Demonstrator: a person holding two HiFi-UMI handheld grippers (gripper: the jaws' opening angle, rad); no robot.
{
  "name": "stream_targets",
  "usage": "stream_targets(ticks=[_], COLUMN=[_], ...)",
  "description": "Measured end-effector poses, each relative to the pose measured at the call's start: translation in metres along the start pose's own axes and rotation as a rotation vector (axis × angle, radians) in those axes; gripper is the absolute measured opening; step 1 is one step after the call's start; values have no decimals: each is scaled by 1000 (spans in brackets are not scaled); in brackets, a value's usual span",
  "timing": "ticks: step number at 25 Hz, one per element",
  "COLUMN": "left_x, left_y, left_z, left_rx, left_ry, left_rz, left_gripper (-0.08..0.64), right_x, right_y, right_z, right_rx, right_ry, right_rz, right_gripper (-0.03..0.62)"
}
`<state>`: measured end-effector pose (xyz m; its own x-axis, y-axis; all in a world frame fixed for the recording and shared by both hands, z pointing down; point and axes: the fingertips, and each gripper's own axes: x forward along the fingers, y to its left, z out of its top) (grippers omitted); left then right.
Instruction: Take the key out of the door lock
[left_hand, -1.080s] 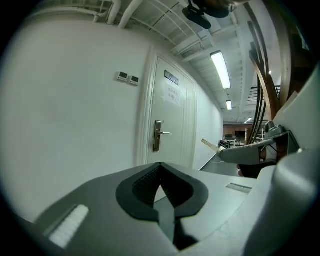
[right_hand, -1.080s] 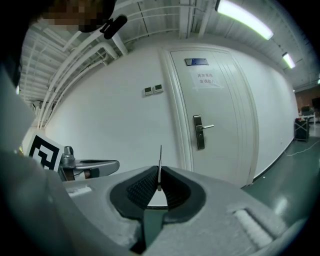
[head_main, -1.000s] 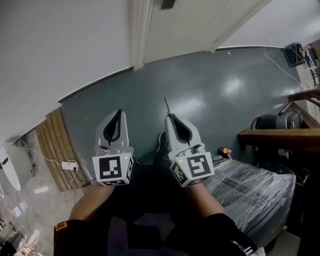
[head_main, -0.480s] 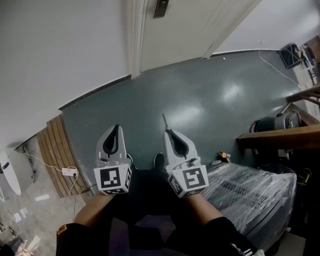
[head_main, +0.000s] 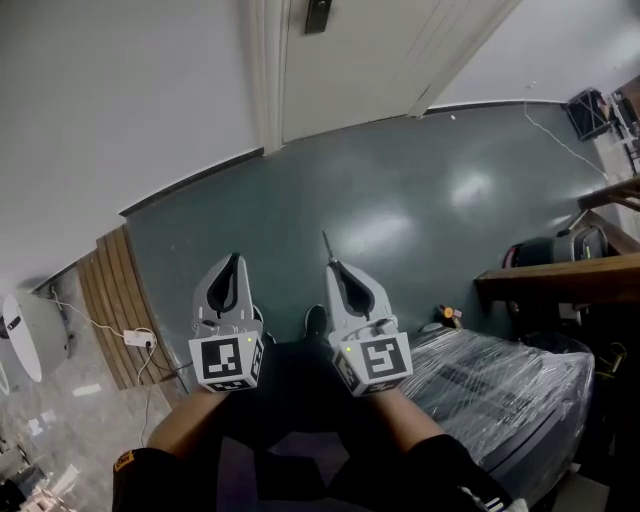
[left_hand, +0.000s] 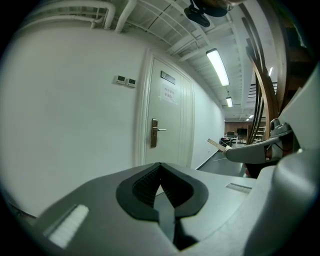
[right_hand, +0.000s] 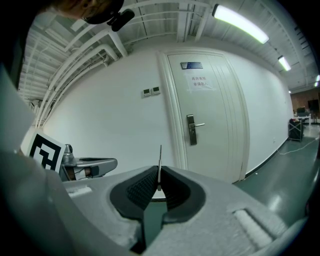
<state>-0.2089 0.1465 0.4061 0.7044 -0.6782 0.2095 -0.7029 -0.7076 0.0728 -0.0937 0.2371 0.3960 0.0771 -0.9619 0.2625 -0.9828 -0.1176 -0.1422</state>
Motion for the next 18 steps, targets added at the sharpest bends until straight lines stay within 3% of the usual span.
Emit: stream_targets(ticks=[18], left_x=[-3], left_y=[8], left_z=[3], left_rx=[5], left_ry=[-7], left_rz=[-17], left_gripper=[18], right_x=[4], right_y=[9], right_z=[-1], right_rx=[-4], right_ry=[19], right_rz=[-11], right_gripper=[15])
